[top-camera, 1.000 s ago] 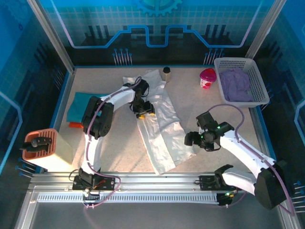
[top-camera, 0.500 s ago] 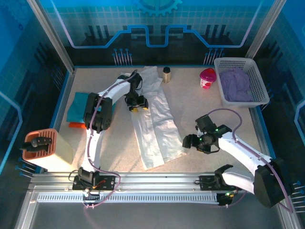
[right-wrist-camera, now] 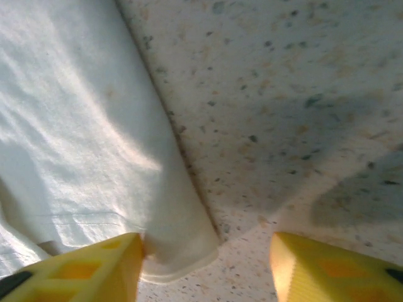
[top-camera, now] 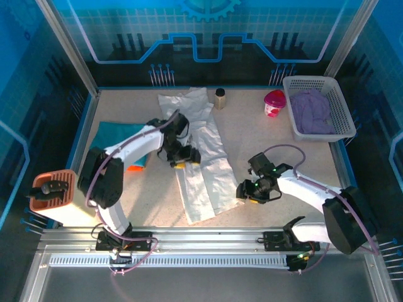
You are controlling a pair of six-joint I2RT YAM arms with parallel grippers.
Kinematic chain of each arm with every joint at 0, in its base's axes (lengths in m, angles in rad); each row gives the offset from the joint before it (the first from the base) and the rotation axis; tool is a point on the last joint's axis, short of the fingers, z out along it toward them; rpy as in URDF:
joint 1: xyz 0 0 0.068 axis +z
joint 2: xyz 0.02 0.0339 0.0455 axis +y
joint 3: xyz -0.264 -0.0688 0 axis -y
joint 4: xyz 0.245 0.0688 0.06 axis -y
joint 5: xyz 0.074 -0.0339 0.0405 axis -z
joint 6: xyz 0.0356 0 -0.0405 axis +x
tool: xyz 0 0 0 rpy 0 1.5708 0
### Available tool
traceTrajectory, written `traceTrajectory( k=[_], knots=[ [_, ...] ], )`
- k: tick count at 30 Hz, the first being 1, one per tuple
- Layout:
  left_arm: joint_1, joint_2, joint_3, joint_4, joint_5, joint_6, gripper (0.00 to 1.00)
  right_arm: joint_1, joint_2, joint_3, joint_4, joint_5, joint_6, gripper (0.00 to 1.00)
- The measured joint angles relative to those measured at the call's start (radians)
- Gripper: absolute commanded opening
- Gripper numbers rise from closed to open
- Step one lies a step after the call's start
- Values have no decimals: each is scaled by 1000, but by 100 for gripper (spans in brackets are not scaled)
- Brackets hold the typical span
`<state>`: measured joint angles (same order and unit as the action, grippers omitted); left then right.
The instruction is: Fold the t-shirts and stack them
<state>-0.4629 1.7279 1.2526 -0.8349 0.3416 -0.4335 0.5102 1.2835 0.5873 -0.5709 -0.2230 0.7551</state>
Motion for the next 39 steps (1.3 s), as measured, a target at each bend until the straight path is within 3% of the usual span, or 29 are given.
traceTrajectory(
  k=[5,17,25,36,39],
  knots=[
    [-49,-140,-274,34,16,-108,59,16,8,0,17,-8,2,44],
    [-293,-348,-570,211,53,-434,53,65,65,31,18,-13,-2,0],
    [-374,-375,-650,322,40,-586,44,74,-4,17,-14,-3,-6,0],
    [-440,-337,-653,411,36,-662,35,85,-95,-58,-12,-2,24,0],
    [-447,-328,-653,422,30,-676,24,86,-102,-58,-12,-2,31,0]
  ],
)
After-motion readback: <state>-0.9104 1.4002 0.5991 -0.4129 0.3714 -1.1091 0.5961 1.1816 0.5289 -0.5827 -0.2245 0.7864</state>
